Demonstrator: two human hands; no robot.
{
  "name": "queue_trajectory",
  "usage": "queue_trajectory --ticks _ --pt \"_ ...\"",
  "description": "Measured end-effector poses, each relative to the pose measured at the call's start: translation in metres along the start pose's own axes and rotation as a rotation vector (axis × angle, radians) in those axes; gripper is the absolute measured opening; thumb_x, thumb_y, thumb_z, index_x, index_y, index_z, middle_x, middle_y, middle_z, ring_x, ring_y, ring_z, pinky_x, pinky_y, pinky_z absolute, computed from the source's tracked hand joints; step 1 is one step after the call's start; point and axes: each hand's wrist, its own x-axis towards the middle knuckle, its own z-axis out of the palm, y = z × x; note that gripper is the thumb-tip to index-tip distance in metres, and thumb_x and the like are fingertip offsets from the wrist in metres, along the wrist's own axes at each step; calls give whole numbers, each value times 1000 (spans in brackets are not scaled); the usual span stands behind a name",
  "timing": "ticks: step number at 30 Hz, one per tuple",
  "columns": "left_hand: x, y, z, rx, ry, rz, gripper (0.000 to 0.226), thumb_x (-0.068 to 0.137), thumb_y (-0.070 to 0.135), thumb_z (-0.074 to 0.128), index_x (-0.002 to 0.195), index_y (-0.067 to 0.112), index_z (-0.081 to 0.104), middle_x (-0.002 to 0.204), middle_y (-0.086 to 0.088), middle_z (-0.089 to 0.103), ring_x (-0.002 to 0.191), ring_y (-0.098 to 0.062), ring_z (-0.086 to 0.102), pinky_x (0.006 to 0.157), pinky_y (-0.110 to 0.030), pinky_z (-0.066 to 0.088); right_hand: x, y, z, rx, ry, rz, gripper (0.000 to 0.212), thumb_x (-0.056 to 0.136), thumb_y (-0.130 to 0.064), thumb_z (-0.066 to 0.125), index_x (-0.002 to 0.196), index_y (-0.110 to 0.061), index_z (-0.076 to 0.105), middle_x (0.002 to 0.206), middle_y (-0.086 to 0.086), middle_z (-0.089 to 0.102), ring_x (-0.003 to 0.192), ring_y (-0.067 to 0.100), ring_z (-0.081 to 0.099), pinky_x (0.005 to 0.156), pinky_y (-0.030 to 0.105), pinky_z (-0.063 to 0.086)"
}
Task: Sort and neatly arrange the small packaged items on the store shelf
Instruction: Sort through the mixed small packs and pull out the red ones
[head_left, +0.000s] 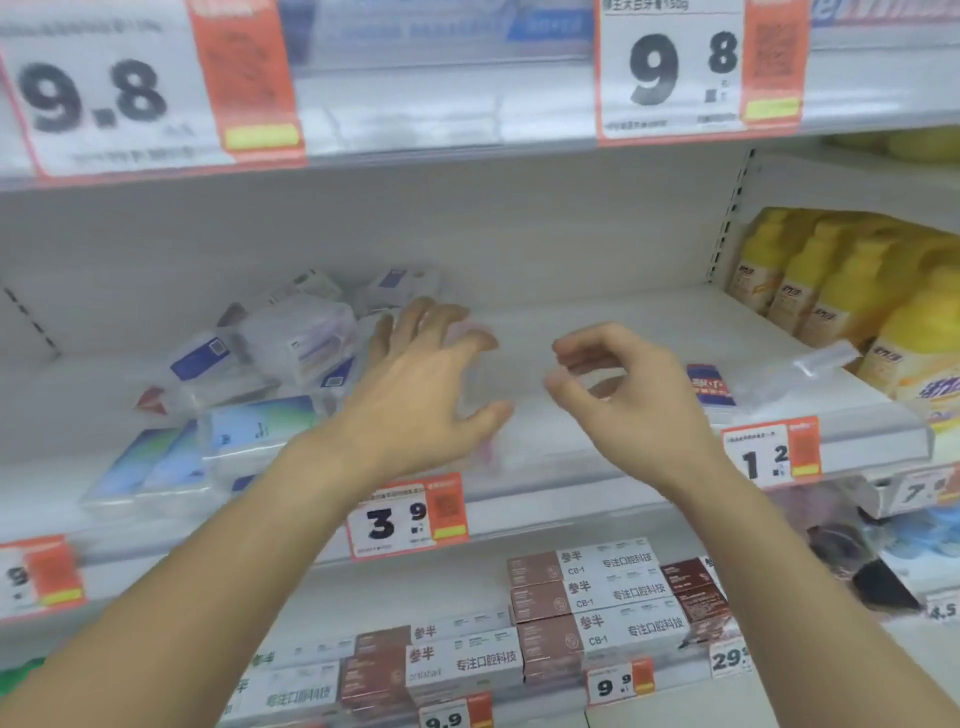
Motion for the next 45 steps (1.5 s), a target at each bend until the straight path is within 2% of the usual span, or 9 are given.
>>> queue_trajectory --ticks 3,5,11,24,27,31,36,41,45 --pt "-14 -38 -10 -133 -163 -6 79 71 72 52 141 35 40 146 -2 41 135 -25 36 111 -42 33 14 -19 17 -208 -487 23 78 71 -49 81 139 -39 43 127 -7 48 109 5 52 92 25 44" --pt "-24 -54 -13 -190 -150 -10 77 75 58 68 142 36 37 140 -1 44 127 -19 45 106 -32 38 26 -28 28 -323 -593 42 88 67 -49 85 141 -39 39 124 -7 50 102 7 54 88 26 44" --pt "-33 -75 -11 -185 16 -136 55 79 38 73 128 26 49 102 2 52 82 -13 48 74 -26 39 40 -16 44 -198 -588 61 41 70 -32 87 106 -29 68 102 -4 67 86 13 64 79 30 53" --pt "-35 -89 -19 -258 100 -201 41 93 46 51 111 15 68 96 -4 71 92 -23 61 81 -35 48 42 -7 48 94 -407 60 23 84 -21 76 106 -22 69 103 -4 74 91 16 67 83 28 54" --pt "-39 -93 -26 -217 -40 -109 38 91 51 47 108 27 72 112 3 68 109 -19 55 92 -33 44 39 -17 68 -166 -309 -100 30 83 -22 71 112 -26 67 116 -6 67 104 15 63 84 20 48" --pt "-48 -113 -49 -33 146 -238 60 72 70 49 113 29 65 114 -3 60 107 -27 53 95 -42 44 25 -44 102 -205 -247 -298 68 70 -50 68 135 -33 52 136 1 49 126 23 48 105 43 41" --pt "-79 -138 -52 33 -325 -287 93 57 64 78 138 36 42 138 7 52 120 -17 51 98 -29 43 23 -57 126 -324 -440 -281 67 66 -72 59 123 -37 61 125 -2 60 117 20 57 100 43 47" --pt "-95 -156 -61 -107 -120 -279 69 67 44 83 129 37 55 107 21 61 92 -8 56 71 -9 41 26 -72 120 -511 -467 -251 83 54 -87 61 120 -37 61 127 -6 56 121 20 50 101 40 40" --pt "-102 -179 -73 -243 10 -375 70 67 49 82 129 37 53 116 14 60 102 -11 56 84 -24 39 28 -89 133 -467 -325 -358 64 72 -68 67 125 -33 59 128 -2 56 124 23 48 102 39 39"
